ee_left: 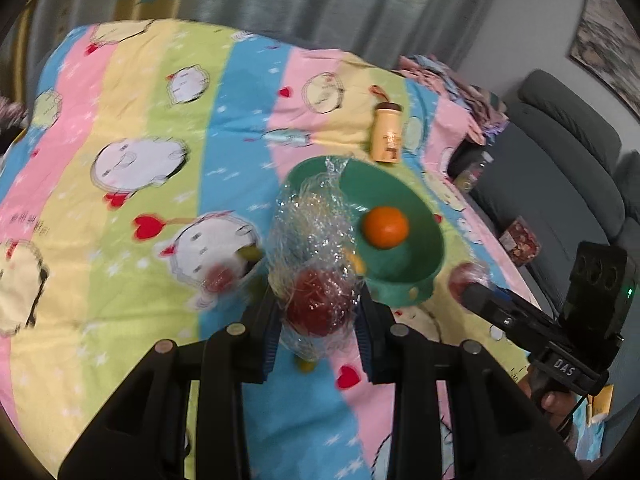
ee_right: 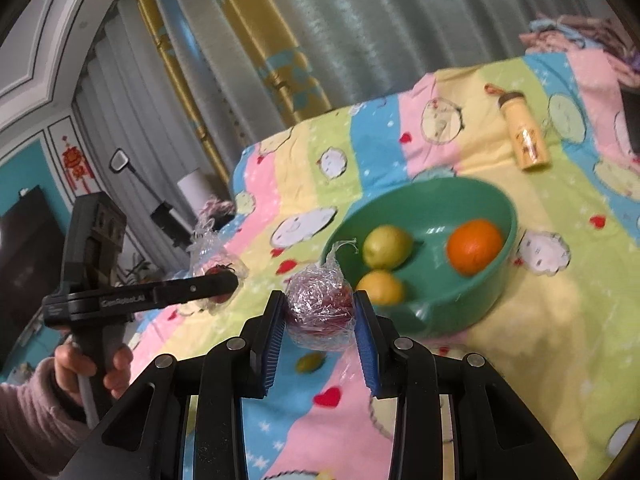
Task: Organize fruits
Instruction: 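Carry the wrapped red fruit into the green basin and open the right gripper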
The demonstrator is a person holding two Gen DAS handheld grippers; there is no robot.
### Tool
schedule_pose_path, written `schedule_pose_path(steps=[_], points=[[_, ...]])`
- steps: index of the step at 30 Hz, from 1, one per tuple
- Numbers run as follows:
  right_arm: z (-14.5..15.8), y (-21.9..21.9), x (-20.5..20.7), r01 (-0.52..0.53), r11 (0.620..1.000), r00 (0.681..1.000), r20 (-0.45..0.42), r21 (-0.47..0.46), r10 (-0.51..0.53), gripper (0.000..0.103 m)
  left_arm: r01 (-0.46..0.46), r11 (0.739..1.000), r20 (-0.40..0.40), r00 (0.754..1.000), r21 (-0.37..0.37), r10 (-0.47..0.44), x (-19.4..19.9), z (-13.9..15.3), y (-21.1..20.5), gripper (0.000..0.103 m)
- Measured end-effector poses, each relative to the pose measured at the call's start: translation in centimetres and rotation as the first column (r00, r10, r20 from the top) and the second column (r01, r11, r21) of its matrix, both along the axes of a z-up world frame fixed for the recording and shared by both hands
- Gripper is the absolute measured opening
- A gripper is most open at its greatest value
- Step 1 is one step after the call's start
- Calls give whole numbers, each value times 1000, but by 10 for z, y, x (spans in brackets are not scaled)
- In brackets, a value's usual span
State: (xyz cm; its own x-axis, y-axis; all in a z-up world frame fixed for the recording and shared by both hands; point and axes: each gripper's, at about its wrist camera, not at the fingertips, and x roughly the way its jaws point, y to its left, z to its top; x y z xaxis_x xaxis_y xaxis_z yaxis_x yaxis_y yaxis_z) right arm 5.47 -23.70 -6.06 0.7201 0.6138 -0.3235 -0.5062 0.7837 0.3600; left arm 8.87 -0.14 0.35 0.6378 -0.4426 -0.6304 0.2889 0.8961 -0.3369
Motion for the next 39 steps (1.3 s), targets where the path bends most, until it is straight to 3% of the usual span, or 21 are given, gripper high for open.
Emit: schedule_pose_path(steps=[8,19,26,39], points=[[20,0,40,159,983,987,14,-97,-158,36,56,998,-17,998,20,-56,53,2,-47,32],[5,2,59,214,957,976,7,-197,-217,36,63,991,-54,997,118,-57,87,-25,-81,33],[0,1,63,257,935,964,-5,-244,-266,36,49,986,-57,998,162,-40,92,-32,-89,33],[1,2,62,284,924,956,-6,-255,-295,36,33,983,-34,999,180,-27,91,-28,-87,32]])
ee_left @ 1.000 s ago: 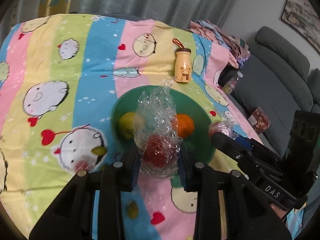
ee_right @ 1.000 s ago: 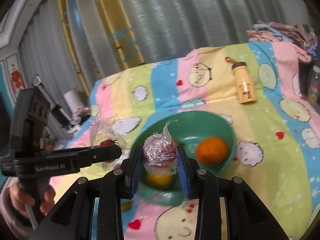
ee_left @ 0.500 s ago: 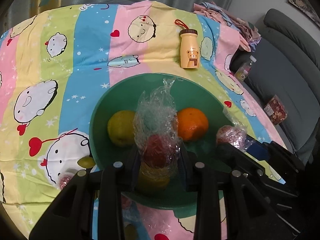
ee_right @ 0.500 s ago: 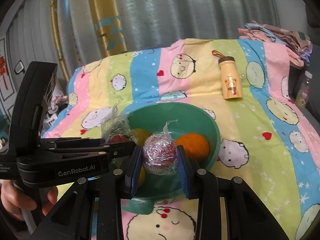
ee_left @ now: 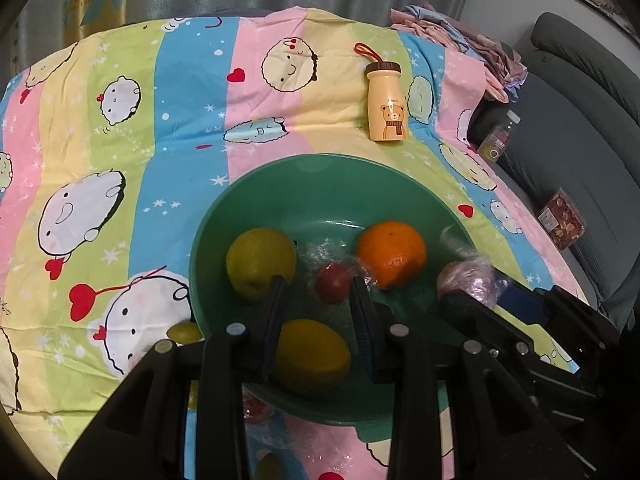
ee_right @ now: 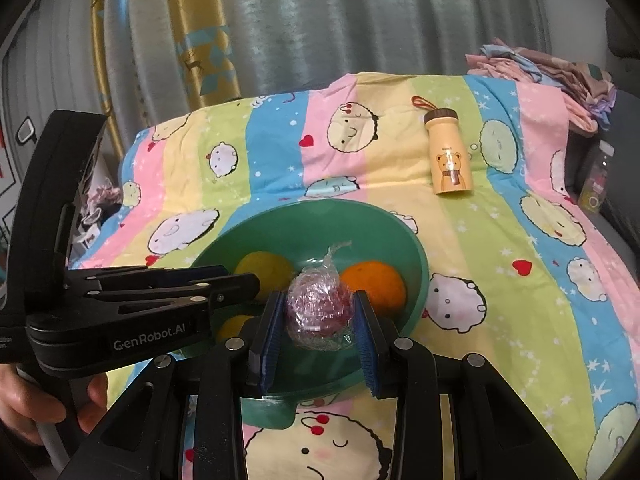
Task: Organize fruits
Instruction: 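Carry the wrapped red fruit into the green basin and open the right gripper, then move the right tool back toward the remaining wrapped red fruits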
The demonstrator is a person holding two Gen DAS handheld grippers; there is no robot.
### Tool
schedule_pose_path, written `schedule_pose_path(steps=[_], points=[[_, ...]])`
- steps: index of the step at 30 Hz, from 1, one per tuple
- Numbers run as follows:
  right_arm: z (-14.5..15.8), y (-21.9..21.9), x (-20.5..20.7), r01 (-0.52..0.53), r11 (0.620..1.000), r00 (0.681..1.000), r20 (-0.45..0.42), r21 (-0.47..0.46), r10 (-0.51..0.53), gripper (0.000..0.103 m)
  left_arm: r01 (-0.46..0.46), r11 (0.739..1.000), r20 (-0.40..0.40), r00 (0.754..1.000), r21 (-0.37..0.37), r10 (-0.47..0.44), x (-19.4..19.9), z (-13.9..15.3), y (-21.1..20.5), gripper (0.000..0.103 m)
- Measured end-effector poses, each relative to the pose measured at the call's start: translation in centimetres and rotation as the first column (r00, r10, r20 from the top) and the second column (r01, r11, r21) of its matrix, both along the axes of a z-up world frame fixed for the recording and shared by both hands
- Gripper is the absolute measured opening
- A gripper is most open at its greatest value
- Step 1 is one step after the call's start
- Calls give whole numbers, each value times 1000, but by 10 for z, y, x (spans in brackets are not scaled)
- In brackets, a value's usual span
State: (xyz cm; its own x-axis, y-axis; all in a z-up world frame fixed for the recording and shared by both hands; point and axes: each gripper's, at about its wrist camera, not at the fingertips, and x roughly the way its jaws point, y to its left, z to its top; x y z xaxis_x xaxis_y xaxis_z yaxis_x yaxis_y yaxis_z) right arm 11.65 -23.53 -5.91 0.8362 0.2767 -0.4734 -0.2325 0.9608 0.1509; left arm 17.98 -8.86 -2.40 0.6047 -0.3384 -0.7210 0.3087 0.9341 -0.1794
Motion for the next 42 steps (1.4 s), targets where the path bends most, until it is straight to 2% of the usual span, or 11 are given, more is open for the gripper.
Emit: schedule_pose_path(steps=[3,5,6,10,12,15,20,24,31,37,42], points=[[2,-4,-2,8,1000,1000,9,19,-8,39,-7,1000,7,1000,9,7,-2,2,1,43],[4,-6,-4,17,999,1000,17,29,-17,52,-12,1000,16,1000,20,12,-5,3,2,48],[5,-7,-6,23,999,999,24,31,-24,53,-16,1000,22,1000,25,16,-6,4,2,52],[9,-10,-8,18,998,999,34,57,-20,54,-39,999,44,998,36,37,-12,11,7,60],[11,-12,-10,7,996,999,34,84,-10,55,-59,997,65,996,49,55,-18,16,10,77],[13,-13,-13,0,994,999,36,105,-3,61,-81,995,91,993,58,75,-25,24,15,84],[21,-14,-22,-35,989,998,56,142,27,66,-152,988,119,982,37,147,-46,38,40,102],[27,-13,-29,-50,988,996,81,149,38,70,-236,972,116,966,10,233,-66,40,73,102],[34,-8,-37,-151,971,986,96,186,135,70,-347,938,40,937,-17,348,-99,19,120,102],[34,9,-45,-247,953,968,95,175,234,70,-407,913,-47,913,-24,406,-119,-1,150,102],[23,28,-53,-364,918,931,48,160,361,70,-399,916,-57,916,-25,398,-132,-6,157,102]])
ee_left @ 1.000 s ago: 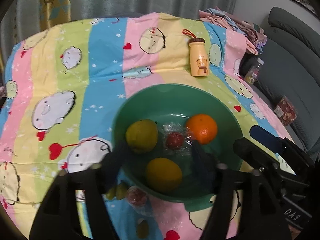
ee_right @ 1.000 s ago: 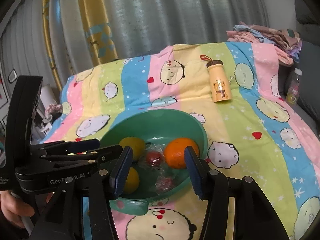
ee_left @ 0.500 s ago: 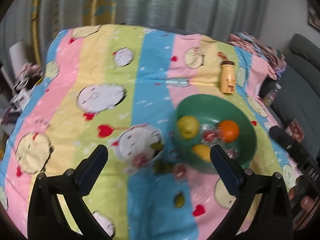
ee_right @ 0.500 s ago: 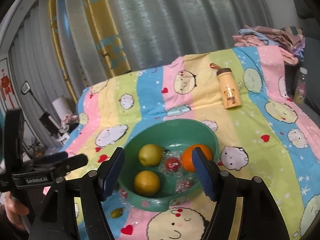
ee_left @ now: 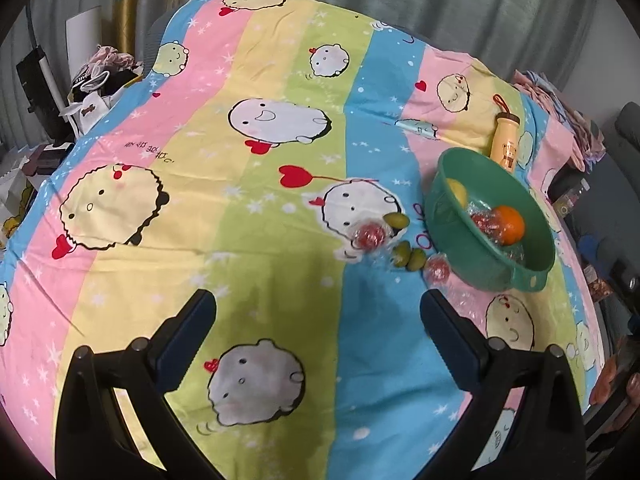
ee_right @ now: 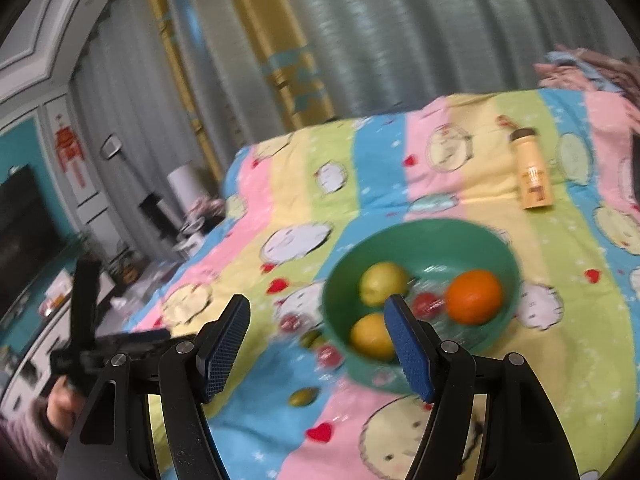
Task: Organize fruits
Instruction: 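Move the right tool back toward the remaining wrapped red fruits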
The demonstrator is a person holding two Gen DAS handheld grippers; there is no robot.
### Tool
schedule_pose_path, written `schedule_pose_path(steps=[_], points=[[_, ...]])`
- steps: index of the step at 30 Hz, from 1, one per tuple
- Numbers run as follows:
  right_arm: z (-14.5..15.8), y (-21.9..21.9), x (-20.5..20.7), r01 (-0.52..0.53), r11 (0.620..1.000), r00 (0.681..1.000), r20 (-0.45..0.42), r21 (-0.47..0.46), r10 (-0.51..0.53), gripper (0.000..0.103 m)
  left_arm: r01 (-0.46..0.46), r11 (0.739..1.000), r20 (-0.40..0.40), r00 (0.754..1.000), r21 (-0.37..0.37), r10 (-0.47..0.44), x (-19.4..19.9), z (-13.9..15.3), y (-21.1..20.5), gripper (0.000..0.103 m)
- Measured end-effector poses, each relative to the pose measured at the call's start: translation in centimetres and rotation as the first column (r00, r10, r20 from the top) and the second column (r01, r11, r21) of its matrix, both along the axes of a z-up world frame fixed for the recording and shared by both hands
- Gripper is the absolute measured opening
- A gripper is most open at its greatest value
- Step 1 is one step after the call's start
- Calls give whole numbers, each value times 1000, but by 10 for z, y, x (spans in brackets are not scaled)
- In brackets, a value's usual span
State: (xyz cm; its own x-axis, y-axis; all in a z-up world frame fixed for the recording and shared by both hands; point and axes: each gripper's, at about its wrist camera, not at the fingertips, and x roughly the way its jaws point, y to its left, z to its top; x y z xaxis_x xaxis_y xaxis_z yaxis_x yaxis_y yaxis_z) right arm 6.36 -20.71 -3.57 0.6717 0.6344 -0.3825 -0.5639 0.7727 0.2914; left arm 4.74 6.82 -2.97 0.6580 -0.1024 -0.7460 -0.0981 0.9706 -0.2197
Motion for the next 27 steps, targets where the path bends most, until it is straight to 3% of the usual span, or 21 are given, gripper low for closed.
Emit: schedule_pose_path(steps=[5,10,19,27], points=[[-36,12,-18,-102,994,988,-112,32,105,70,41,999,-12,999,-22,-41,-5,-9,1,102],[-72,23,-21,-90,995,967,-243,-34,79,70,60,996,-29,998,-65,-62,-9,-21,0,102],[-71,38,-11,35,994,982,-182,-102,-53,62,78,993,-21,997,-90,-80,-13,-32,7,99],[-79,73,30,105,979,974,-183,-176,-137,51,87,989,-15,996,-123,-90,-11,-39,19,99]])
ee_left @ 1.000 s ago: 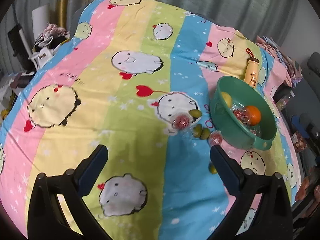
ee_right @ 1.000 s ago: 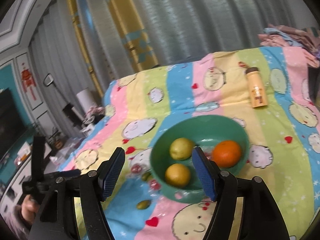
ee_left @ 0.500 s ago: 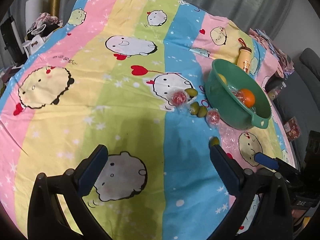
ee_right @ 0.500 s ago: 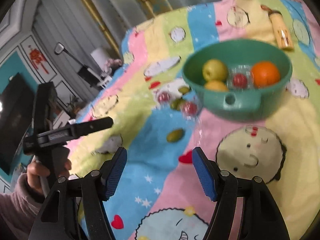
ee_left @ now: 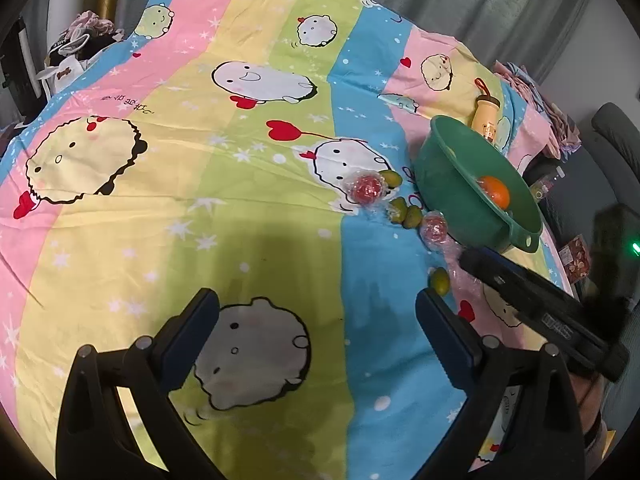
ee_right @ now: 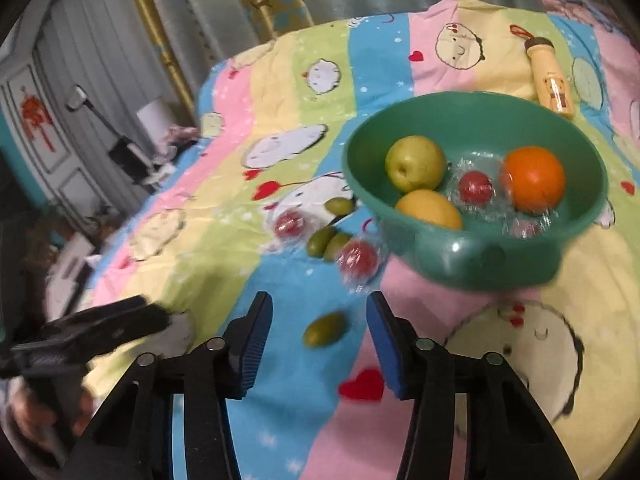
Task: Organize fruits
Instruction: 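Move the right tool back toward the remaining wrapped red fruits, then grasp another plastic-wrapped red fruit with the right gripper, then carry the wrapped red fruit into the green basin and open the right gripper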
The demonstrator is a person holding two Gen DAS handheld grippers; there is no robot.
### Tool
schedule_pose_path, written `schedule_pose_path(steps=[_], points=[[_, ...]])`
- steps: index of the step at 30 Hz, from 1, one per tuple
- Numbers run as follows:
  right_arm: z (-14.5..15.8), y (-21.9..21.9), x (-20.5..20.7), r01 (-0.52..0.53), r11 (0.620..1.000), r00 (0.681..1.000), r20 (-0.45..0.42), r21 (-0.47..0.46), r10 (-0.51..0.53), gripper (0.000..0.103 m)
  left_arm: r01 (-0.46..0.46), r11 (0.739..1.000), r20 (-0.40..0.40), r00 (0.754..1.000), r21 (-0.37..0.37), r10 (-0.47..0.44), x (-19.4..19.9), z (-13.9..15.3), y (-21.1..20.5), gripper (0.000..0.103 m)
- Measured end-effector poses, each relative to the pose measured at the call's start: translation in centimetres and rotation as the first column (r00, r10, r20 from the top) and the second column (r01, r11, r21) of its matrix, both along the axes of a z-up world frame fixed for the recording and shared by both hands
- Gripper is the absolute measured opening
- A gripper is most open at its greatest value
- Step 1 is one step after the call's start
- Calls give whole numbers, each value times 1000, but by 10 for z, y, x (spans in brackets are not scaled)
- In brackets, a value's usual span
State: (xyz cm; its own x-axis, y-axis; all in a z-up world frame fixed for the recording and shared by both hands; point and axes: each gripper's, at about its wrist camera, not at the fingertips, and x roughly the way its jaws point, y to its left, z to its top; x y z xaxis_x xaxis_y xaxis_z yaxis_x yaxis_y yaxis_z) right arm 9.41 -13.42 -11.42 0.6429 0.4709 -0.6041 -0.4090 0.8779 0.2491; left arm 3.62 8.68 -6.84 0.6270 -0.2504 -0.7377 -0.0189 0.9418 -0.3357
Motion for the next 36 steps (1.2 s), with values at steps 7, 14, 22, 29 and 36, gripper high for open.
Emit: schedule_pose_path(steps=[7,14,22,29,36], points=[[-14,24,31,94,989,995,-18,-113,-96,46,9,1000,16,1000,-19,-9,6,0,12,99],[-19,10,39,100,994,993,-60,-45,-103,31,25,1000,38,999,-18,-24,19,1,14,99],[-3,-9,-7,-62,996,998,3,56,62,31,64,997,57,996,-42,-62,57,-2,-1,91],[-4,-29,-26,-78,994,997,-17,75,79,31,89,992,46,995,-94,-85,92,-5,-23,83],[-4,-39,-25,-71,991,997,-15,110,73,31,100,988,-5,995,-120,-102,118,-16,-37,71]])
